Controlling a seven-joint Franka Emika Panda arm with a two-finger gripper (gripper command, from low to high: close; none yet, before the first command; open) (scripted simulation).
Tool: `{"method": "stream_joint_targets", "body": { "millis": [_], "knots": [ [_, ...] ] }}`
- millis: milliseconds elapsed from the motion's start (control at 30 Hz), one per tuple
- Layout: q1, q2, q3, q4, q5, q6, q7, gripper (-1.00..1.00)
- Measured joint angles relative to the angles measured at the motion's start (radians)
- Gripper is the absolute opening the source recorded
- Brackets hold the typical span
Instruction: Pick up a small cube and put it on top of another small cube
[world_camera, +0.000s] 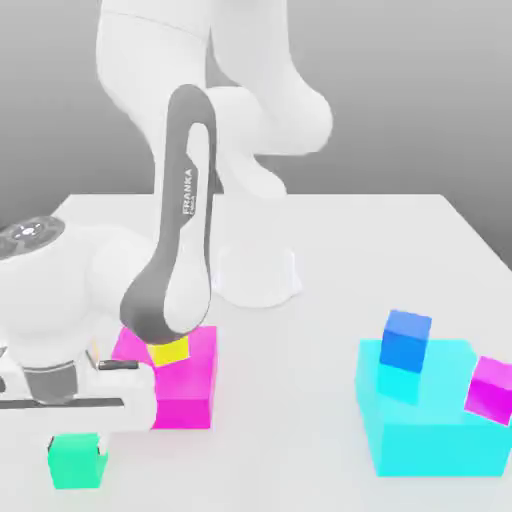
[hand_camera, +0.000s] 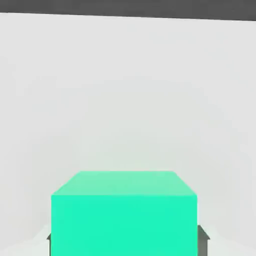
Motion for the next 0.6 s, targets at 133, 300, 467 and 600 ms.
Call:
{"method": "stream_joint_targets", "body": {
  "millis": [133, 300, 467, 600],
  "knots": [
    [0.053, -0.124, -0.073, -0.029, -0.097, -0.092, 0.072, -1.00],
    [0.182, -0.227, 0.026, -0.019, -0.166, -0.205, 0.056, -1.00],
    [0.308, -0.312, 0.143, -0.016, -0.222, -0.290, 0.026, -1.00],
    [0.491, -0.393, 0.244, -0.015, -0.273, -0.363, 0.002, -1.00]
  ]
}}
